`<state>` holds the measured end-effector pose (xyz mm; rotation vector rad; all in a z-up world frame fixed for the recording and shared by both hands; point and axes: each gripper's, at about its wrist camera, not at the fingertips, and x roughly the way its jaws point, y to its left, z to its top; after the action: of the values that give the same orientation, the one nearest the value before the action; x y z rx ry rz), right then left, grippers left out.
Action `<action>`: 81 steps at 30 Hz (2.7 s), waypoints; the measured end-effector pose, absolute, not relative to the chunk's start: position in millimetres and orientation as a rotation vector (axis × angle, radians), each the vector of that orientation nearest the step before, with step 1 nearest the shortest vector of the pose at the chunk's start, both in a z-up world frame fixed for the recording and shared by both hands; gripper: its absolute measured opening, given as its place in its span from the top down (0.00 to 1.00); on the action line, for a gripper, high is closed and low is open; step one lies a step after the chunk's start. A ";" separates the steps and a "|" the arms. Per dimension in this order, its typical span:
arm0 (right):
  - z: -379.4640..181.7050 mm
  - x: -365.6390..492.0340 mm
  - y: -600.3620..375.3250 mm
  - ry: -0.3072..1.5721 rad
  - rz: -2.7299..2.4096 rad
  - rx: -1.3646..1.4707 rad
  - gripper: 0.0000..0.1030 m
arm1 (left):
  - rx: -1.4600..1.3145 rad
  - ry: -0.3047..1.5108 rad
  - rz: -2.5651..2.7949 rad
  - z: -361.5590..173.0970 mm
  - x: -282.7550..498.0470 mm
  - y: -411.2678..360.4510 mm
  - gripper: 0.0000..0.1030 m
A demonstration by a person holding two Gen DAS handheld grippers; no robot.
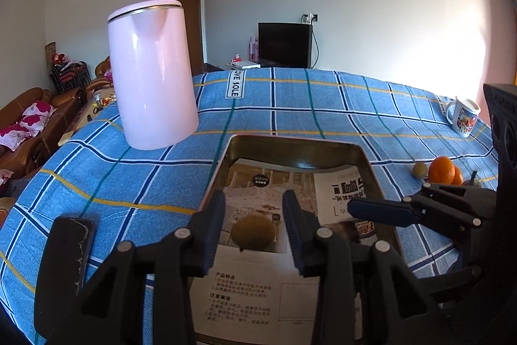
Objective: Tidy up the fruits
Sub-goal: 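Open both tools to drop the kiwi and cut piece into the tin, then grasp a dark mangosteen with the left tool while the right grasps an orange, then lift and carry the mangosteen and orange toward the pink tin box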
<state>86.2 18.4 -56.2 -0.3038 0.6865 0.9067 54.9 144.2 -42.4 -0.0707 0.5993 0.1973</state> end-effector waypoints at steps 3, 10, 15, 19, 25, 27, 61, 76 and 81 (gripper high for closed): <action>-50.6 79.6 10.3 0.668 0.907 -0.291 0.41 | -0.052 0.564 0.212 -32.5 46.4 136.4 0.43; -27.7 57.0 -67.7 0.583 0.809 -0.252 0.38 | -0.059 0.475 0.149 -10.8 26.1 103.2 0.30; -25.0 47.5 -155.6 0.530 0.601 -0.189 0.35 | -0.038 0.493 0.023 -16.2 29.4 52.9 0.30; -34.8 48.6 -213.6 0.539 0.425 -0.157 0.35 | -0.008 0.538 -0.078 -28.6 37.8 10.6 0.30; -52.8 68.1 -250.2 0.603 0.331 -0.106 0.35 | 0.018 0.616 -0.191 -46.8 49.1 -31.6 0.30; -56.3 69.3 -253.8 0.609 0.335 -0.107 0.35 | 0.020 0.637 -0.211 -51.4 52.0 -38.5 0.30; -62.9 65.3 -251.5 0.560 0.432 -0.096 0.63 | 0.019 0.639 -0.310 -72.0 52.6 -62.9 0.62; -58.4 52.2 -255.0 0.462 0.468 -0.085 0.63 | 0.040 0.548 -0.288 -66.0 42.1 -63.3 0.62; -57.5 49.1 -256.2 0.437 0.477 -0.081 0.63 | 0.044 0.518 -0.285 -63.8 37.1 -63.4 0.62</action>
<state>49.1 -256.2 -57.5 -0.0814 0.4374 0.4770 37.1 -63.4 -63.8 0.0444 0.5181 -0.2850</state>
